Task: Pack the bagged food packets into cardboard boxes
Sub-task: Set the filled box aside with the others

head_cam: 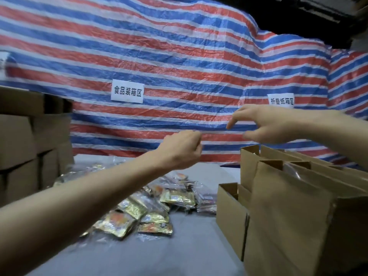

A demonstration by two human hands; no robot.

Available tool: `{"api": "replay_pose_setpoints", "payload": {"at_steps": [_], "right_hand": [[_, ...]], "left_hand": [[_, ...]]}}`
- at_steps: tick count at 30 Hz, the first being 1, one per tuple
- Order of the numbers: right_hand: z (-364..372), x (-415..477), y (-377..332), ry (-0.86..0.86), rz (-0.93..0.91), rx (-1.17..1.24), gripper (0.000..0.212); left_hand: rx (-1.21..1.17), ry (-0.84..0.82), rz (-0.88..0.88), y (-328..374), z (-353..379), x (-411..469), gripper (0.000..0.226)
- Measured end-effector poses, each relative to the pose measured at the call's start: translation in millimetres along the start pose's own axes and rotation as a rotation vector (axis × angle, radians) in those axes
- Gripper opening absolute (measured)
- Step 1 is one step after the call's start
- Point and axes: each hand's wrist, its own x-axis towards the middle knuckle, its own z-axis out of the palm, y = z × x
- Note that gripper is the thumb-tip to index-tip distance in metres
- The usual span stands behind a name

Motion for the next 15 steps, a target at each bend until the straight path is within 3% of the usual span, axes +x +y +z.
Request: {"api": "replay_pose_setpoints", "payload": {"at_steps": [2, 8, 15], "right_hand": [[4.8, 7.9, -41.7, 0.016, -0.11, 0.072, 0.033], [38.2, 16.9, -158.2, 0.069, -0.458, 0.277, 0.03], [98.5, 23.2, -227.7, 0.01, -0.592, 0.503, 0.03]], "left_hand": [[0.173, -0.027, 0.037, -21.5, -14.9, -40.4, 0.006], [0.456, -0.178, -0.111, -100.5, -49.4, -162.9, 0.033], [0.704, -0.284, -0.658, -222.2, -93.4, -283.4, 0.049]]}}
